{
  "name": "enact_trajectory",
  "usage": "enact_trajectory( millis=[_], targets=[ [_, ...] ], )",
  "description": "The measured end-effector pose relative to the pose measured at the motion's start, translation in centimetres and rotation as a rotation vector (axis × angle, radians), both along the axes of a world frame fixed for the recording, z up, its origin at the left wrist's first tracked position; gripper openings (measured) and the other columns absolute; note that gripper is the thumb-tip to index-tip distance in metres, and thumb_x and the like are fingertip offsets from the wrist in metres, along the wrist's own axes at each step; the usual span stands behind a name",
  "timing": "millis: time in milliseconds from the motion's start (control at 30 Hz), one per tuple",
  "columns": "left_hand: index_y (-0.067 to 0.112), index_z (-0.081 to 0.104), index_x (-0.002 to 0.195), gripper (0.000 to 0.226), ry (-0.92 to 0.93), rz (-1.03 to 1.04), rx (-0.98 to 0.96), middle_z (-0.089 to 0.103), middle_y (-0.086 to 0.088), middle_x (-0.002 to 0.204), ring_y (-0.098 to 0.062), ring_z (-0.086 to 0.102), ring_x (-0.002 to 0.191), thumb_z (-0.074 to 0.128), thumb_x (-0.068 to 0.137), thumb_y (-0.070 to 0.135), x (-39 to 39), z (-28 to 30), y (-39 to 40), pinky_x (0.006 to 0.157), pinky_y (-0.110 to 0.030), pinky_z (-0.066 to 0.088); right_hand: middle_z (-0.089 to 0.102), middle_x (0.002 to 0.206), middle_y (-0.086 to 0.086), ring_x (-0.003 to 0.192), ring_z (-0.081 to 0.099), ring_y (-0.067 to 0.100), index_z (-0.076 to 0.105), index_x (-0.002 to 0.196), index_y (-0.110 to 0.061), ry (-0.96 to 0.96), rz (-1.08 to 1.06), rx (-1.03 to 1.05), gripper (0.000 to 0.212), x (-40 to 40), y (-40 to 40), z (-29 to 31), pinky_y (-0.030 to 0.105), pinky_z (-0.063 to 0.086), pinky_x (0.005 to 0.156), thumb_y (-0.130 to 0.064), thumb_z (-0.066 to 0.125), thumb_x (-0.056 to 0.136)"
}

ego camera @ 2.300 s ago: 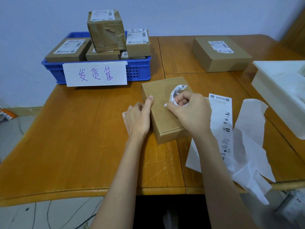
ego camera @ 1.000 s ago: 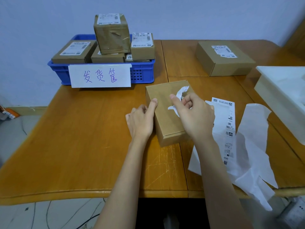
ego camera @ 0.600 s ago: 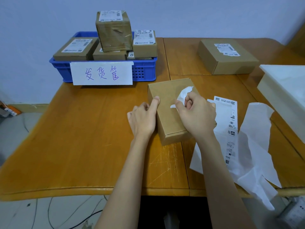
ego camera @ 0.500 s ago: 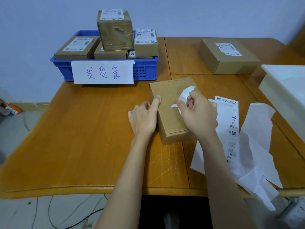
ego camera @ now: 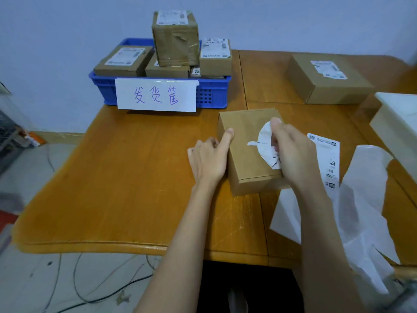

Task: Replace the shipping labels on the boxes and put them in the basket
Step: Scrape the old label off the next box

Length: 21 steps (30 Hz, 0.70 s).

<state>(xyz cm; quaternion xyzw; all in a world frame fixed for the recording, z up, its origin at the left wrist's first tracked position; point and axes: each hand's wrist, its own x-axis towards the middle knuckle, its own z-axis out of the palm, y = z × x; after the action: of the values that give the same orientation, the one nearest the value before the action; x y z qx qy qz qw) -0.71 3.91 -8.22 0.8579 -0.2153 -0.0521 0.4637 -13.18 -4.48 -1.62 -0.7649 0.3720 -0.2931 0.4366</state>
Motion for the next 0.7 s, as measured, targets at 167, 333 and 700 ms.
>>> enact_trajectory(
  millis=[167, 333, 700],
  targets=[
    [0.02, 0.069, 0.084, 0.082, -0.014, -0.009, -0.014, 0.065, 0.001, 0.086, -0.019, 0.053, 0.097, 0.016, 0.077, 0.083, 0.1, -0.4, 0.0, 0.093, -0.035, 0.029, 0.05, 0.087, -0.003, 0.071, 0.048, 0.009, 0.05, 0.096, -0.016, -0.02, -0.002, -0.232, 0.044, -0.5, 0.0, -1.1, 0.026, 0.04, 0.066, -0.033, 0.083, 0.071],
    [0.021, 0.071, 0.087, 0.09, -0.005, 0.01, -0.014, 0.068, -0.002, 0.092, -0.021, 0.055, 0.1, 0.01, 0.07, 0.086, 0.4, -0.6, -0.2, 0.097, -0.038, 0.031, 0.05, 0.087, -0.012, 0.065, 0.047, 0.003, 0.058, 0.078, -0.021, -0.006, -0.048, -0.308, 0.017, -0.5, 0.5, -1.5, 0.037, 0.046, 0.078, -0.025, 0.074, 0.08],
    [0.024, 0.054, 0.065, 0.073, -0.006, -0.014, -0.047, 0.066, -0.004, 0.084, -0.024, 0.055, 0.094, 0.013, 0.07, 0.084, 0.3, -0.6, -0.2, 0.089, -0.035, 0.029, 0.061, 0.091, -0.007, 0.084, 0.06, 0.018, 0.058, 0.083, -0.027, -0.022, -0.195, -0.244, 0.012, 0.4, 1.1, -1.3, 0.042, 0.046, 0.09, -0.026, 0.07, 0.084]
  ],
)
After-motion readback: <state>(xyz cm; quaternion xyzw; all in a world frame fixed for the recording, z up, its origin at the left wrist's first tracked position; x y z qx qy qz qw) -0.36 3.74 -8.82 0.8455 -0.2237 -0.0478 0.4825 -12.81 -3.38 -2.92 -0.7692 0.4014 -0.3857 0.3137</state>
